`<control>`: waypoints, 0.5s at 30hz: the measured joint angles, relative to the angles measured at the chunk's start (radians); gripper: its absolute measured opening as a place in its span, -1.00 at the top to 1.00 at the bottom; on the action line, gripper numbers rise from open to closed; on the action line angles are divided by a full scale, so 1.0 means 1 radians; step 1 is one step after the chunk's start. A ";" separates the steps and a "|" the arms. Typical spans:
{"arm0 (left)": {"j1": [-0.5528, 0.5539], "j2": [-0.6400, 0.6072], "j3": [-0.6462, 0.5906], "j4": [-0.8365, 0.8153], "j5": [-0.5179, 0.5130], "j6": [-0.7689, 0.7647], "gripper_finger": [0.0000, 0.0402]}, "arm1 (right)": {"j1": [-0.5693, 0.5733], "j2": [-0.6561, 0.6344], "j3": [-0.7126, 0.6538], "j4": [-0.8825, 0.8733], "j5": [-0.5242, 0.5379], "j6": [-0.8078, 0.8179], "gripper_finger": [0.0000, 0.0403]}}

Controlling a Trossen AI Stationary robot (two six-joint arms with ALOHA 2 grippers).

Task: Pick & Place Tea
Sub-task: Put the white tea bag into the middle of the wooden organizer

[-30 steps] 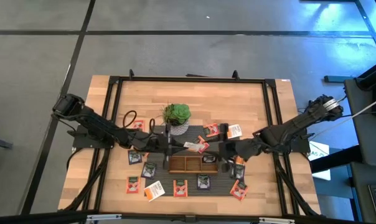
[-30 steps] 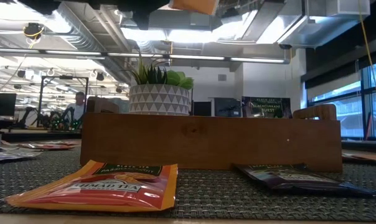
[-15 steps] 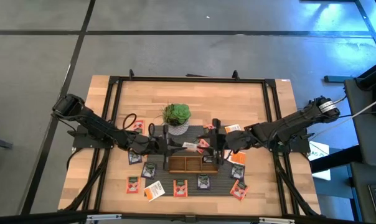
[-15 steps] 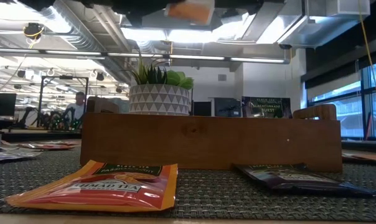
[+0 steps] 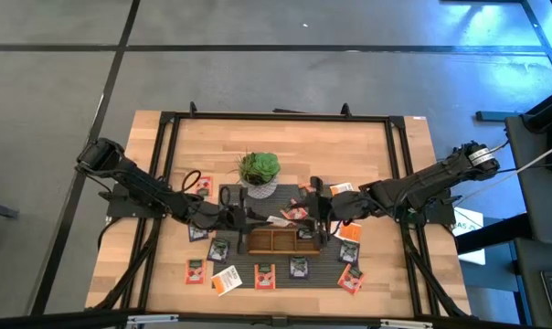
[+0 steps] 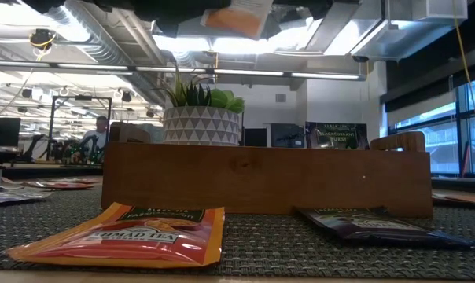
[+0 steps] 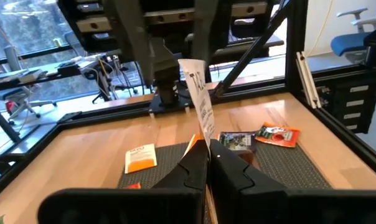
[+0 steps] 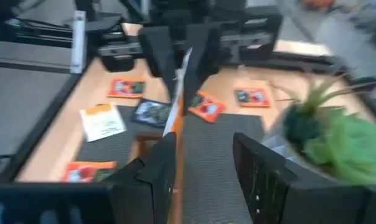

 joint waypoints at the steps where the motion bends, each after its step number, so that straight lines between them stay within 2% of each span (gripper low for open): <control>1: 0.000 0.000 0.000 0.000 -0.001 0.000 0.97 | 0.000 0.000 0.000 -0.006 -0.012 0.006 0.21; 9: 0.001 -0.002 0.000 0.007 -0.011 0.000 0.97 | 0.000 -0.001 0.000 -0.157 -0.030 0.055 0.21; 15: 0.001 -0.002 0.000 0.007 -0.011 0.000 0.98 | 0.000 -0.001 0.000 -0.072 -0.032 0.022 0.21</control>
